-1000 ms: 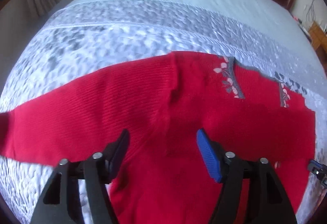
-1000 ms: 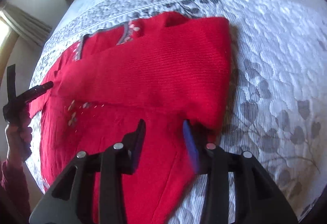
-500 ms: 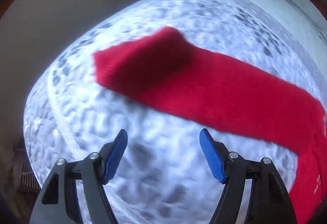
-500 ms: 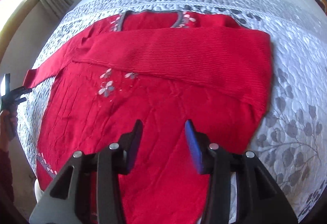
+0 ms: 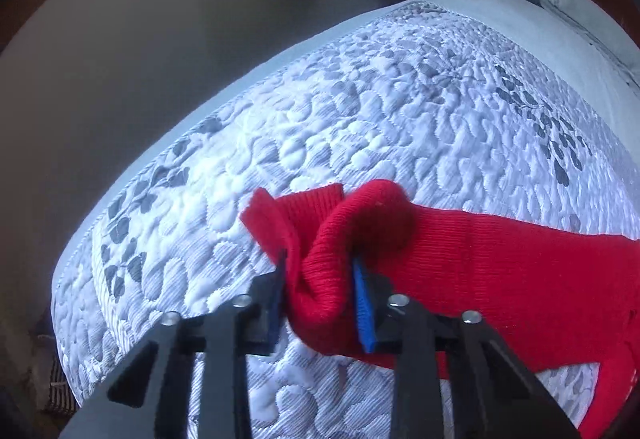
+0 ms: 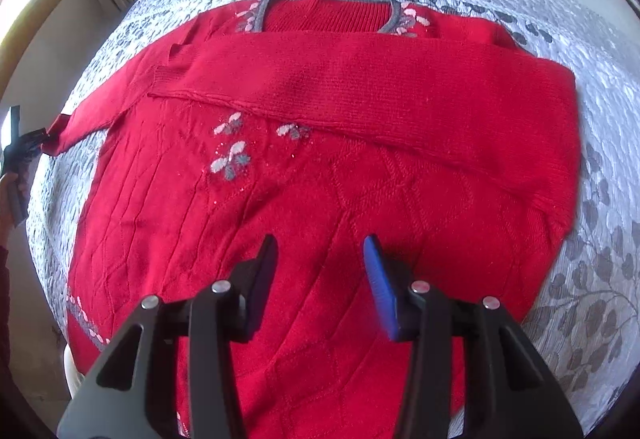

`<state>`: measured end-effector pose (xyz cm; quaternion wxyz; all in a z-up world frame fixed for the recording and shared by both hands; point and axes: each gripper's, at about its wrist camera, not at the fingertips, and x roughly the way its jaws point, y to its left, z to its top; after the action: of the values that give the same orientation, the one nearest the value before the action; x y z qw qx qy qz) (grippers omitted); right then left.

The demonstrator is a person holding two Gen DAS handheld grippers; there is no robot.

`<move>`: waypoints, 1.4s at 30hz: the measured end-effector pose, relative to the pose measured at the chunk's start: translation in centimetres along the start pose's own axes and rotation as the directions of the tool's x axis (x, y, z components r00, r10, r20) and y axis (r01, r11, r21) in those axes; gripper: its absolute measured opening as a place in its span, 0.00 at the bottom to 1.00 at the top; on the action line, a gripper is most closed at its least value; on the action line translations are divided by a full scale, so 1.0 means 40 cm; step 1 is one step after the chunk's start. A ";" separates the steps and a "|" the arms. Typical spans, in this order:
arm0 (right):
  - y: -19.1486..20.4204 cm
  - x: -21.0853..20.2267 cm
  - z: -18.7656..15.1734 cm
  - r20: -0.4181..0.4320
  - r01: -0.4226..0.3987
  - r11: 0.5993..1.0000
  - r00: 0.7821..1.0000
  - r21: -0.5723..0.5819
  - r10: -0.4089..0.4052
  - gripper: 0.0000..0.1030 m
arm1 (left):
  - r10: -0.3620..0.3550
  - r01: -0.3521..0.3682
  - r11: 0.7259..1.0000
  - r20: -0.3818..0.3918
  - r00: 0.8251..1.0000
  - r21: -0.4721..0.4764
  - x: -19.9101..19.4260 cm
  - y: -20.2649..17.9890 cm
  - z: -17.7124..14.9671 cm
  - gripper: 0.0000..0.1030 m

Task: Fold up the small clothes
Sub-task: 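Grasp the sleeve cuff with the left tool, fold it back, release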

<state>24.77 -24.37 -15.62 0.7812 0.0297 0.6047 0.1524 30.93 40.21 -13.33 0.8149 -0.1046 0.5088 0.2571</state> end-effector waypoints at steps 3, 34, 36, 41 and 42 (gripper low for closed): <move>-0.007 -0.001 -0.013 0.002 -0.010 1.000 1.000 0.009 0.010 0.44 | -0.015 0.014 1.000 0.048 0.999 0.014 -0.043 -0.021 -0.001 0.21; -0.142 -0.073 -0.140 0.038 -0.036 0.993 0.999 0.113 0.032 0.47 | -0.529 0.512 0.657 -0.146 0.836 0.553 -0.406 -1.013 -0.485 0.32; -0.143 -0.074 -0.137 0.038 -0.032 0.993 0.999 0.111 0.028 0.47 | -0.554 0.540 0.668 -0.142 0.820 0.513 -0.412 -0.955 -0.457 0.40; -0.108 -0.069 -0.095 0.044 -0.060 0.992 0.997 0.113 0.056 0.48 | -0.554 0.518 0.747 -0.040 0.831 0.417 -0.399 -0.778 -0.322 0.50; -0.094 -0.071 -0.085 0.048 -0.070 0.992 0.997 0.106 0.065 0.48 | -0.535 0.501 0.768 -0.030 0.844 0.398 -0.384 -0.758 -0.302 0.50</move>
<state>21.67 -29.18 -14.75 0.7861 0.0955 0.5931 0.1454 32.12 4.52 -8.09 0.8789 -0.0652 0.4656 -0.0803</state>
